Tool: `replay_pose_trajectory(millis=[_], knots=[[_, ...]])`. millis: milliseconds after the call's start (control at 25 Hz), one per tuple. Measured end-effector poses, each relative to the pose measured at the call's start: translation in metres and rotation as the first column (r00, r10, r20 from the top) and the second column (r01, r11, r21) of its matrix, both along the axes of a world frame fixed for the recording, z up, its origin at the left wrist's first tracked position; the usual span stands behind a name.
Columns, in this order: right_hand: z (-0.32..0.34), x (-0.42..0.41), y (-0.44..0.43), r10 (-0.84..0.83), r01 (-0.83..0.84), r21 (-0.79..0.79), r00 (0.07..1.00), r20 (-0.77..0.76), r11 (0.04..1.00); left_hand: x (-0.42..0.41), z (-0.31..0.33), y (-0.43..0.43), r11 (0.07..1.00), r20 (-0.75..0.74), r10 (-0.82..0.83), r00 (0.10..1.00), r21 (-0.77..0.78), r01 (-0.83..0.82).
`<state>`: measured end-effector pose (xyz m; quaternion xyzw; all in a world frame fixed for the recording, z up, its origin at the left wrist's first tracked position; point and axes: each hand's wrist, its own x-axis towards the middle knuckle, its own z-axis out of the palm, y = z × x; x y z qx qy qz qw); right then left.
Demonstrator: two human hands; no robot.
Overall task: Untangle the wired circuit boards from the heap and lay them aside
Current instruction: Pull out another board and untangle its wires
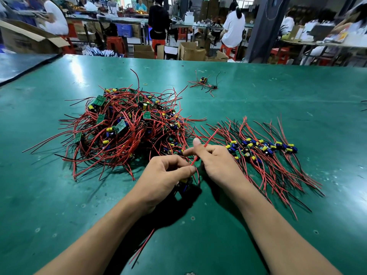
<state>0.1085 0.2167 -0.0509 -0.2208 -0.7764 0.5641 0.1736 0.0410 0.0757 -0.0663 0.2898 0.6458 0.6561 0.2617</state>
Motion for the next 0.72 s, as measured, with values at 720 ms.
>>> replay_pose_trajectory(millis=[720], knots=[[0.003,0.003,0.021,-0.014,0.011,-0.446,1.000,-0.002,0.895,0.003,0.013,0.004,0.998,0.360,0.033,0.932,0.031,-0.047]])
